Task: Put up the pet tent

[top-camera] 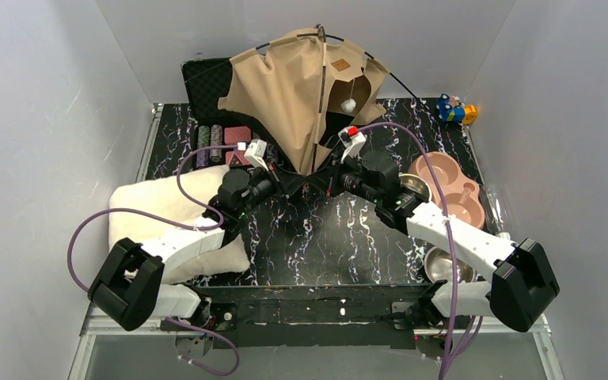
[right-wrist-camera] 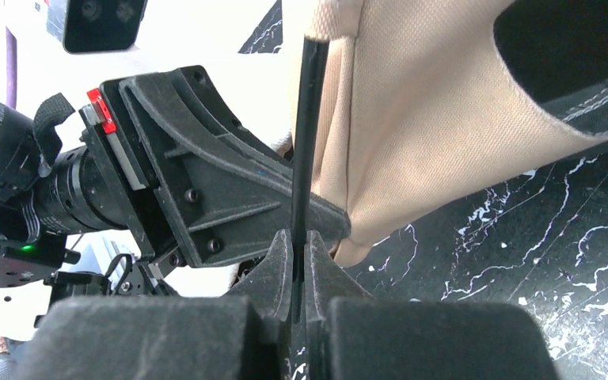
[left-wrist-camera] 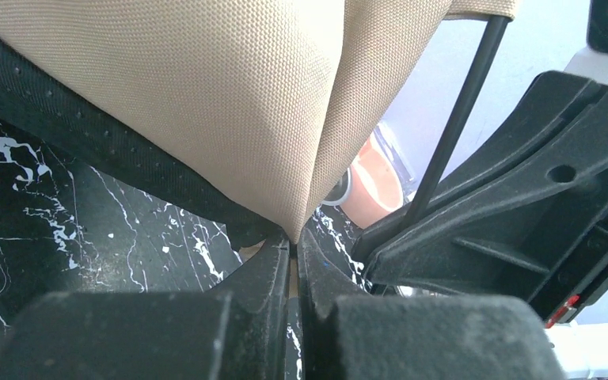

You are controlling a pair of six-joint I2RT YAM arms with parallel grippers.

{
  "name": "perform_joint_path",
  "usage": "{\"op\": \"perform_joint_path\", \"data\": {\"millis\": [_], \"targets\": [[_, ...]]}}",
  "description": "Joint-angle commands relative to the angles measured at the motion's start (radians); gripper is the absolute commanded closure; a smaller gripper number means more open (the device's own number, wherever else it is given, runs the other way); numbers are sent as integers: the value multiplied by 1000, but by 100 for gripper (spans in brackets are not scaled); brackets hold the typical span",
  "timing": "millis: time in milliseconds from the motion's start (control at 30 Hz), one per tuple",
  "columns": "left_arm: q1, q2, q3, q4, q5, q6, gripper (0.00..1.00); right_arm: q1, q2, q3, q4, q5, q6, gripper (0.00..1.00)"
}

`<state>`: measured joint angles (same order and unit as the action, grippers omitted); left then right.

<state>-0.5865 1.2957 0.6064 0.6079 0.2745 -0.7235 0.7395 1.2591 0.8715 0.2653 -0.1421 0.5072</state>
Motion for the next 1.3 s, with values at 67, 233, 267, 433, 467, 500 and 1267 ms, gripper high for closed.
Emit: {"op": "perform_joint_path", "data": {"millis": [67, 233, 267, 433, 467, 500, 1267], "targets": [[-31, -18, -65, -98, 52, -11, 100, -53, 9, 111, 274, 97, -52, 99], [-38, -25, -82, -96, 42, -28, 100, -67, 28, 125, 302, 102, -64, 99], [-40, -25, -84, -93, 41, -33, 100, -68, 33, 126, 310, 102, -66, 99], [-45, -41, -98, -92, 31, -54, 100, -74, 51, 127, 342, 104, -77, 99], [-45, -44, -102, -90, 30, -62, 100, -74, 54, 126, 347, 103, -77, 99], [-45, -47, -105, -85, 30, -72, 100, -74, 58, 125, 355, 100, -77, 99], [-51, -103, -95, -75, 8, -184, 100, -74, 74, 50, 412, 108, -80, 99]]}}
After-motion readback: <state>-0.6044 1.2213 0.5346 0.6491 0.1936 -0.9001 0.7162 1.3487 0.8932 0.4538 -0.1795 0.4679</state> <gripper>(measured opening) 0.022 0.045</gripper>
